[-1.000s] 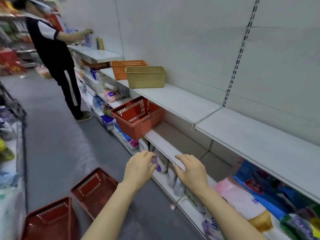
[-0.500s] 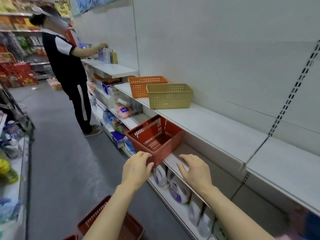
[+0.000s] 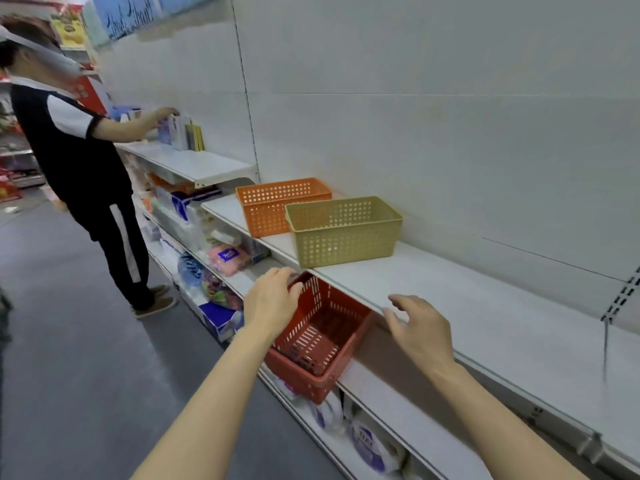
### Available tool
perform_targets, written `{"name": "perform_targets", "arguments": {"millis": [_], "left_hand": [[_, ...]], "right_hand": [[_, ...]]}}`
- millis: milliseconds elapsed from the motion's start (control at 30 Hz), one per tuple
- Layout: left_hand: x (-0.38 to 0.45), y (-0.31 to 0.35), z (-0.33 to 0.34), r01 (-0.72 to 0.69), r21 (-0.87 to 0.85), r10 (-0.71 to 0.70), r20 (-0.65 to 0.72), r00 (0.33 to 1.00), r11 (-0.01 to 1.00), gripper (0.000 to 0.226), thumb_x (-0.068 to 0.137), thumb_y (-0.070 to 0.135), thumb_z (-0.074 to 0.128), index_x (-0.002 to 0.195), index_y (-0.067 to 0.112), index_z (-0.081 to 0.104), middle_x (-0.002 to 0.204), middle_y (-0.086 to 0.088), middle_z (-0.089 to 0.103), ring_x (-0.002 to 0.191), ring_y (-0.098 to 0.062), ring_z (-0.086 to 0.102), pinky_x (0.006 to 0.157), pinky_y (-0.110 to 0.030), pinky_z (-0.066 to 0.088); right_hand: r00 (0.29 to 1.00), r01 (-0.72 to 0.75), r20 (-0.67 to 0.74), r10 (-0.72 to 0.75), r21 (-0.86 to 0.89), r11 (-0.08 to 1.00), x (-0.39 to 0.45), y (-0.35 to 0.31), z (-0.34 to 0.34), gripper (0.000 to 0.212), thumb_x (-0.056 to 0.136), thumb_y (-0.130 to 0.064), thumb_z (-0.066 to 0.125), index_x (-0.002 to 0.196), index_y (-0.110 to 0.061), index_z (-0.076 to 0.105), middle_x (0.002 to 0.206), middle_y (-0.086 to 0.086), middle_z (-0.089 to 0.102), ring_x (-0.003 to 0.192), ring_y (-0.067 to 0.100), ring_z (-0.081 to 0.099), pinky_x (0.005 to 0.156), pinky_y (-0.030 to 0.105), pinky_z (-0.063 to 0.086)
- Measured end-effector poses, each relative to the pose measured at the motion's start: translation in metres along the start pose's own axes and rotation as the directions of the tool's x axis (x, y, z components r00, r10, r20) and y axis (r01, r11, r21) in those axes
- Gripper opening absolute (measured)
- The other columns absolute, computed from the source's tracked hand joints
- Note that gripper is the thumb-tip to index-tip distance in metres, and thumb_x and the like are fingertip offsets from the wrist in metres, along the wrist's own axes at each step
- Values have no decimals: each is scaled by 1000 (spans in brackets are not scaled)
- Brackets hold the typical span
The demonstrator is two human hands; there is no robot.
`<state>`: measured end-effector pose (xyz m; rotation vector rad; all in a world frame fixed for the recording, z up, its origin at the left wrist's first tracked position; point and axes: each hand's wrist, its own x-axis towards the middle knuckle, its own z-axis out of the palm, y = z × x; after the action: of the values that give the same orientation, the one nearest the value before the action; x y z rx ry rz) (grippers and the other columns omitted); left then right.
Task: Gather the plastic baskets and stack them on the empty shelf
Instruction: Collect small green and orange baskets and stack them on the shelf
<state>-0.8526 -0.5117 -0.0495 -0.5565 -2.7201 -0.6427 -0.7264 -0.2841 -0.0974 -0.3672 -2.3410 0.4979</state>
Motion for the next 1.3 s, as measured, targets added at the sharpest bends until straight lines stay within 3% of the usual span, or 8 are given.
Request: {"name": "perform_targets", "arguments": {"millis": [167,367,533,767,967,1100,1200,1300], "left_hand": [[85,-2,18,12,-37,-13,-40,999,999,38,100,38,50,132,21,60,133,1,61,120,-21,56,90,-39,50],[169,-28,22,97,8,-94,-156,983,995,35,99,38,51,125,18,63,123,-3,65,111,-24,60,83,-41,52],[210,-57,26,168,70,-155,-166,974,983,37,100,37,48,129,16,61,125,-6,64,113,-27,59,86,-41,49],[240,-80,43,164,49,-150,-214,965,985,34,101,31,48,125,13,62,122,-8,64,109,-28,60,83,-41,49],[279,-95,48,191,23,-176,-296,939,981,31,100,30,50,121,11,61,112,-10,59,104,-26,53,78,-38,45],[311,-104,53,226,33,-205,-307,929,974,34,96,33,56,123,12,58,116,-10,54,108,-26,49,85,-40,46],[332,-116,58,301,0,-290,-277,916,953,42,94,36,58,130,14,55,130,-10,51,117,-28,46,97,-43,45],[344,-130,65,430,-95,-441,-194,876,898,53,94,35,61,140,15,45,142,-11,46,126,-31,46,101,-45,43]], "right_hand": [[999,-33,-28,33,1,999,69,20,21,23,86,-26,69,106,-15,73,101,-1,72,98,20,66,79,33,49],[992,-7,-129,-1,-61,998,166,42,48,26,87,-30,64,103,-12,71,96,5,72,91,28,66,70,36,51],[987,-113,-125,102,-81,990,222,52,70,29,87,-27,66,111,-11,67,105,9,69,102,32,59,72,40,48],[893,-393,257,370,43,918,262,55,88,59,90,-36,59,145,-24,41,131,9,59,118,31,55,91,42,47],[824,-564,311,474,371,738,254,50,80,41,80,-34,68,121,-39,64,106,-4,70,95,23,67,78,47,58],[801,-598,331,498,477,644,237,41,71,36,79,-28,73,85,-63,65,105,-18,69,100,16,66,90,47,53],[759,-644,405,510,582,496,231,38,70,46,87,-6,63,99,-51,64,101,-21,66,89,15,63,78,40,51],[735,-645,412,539,668,370,222,35,71,49,93,-6,56,130,-38,53,111,-10,66,84,20,60,70,39,45]]}}
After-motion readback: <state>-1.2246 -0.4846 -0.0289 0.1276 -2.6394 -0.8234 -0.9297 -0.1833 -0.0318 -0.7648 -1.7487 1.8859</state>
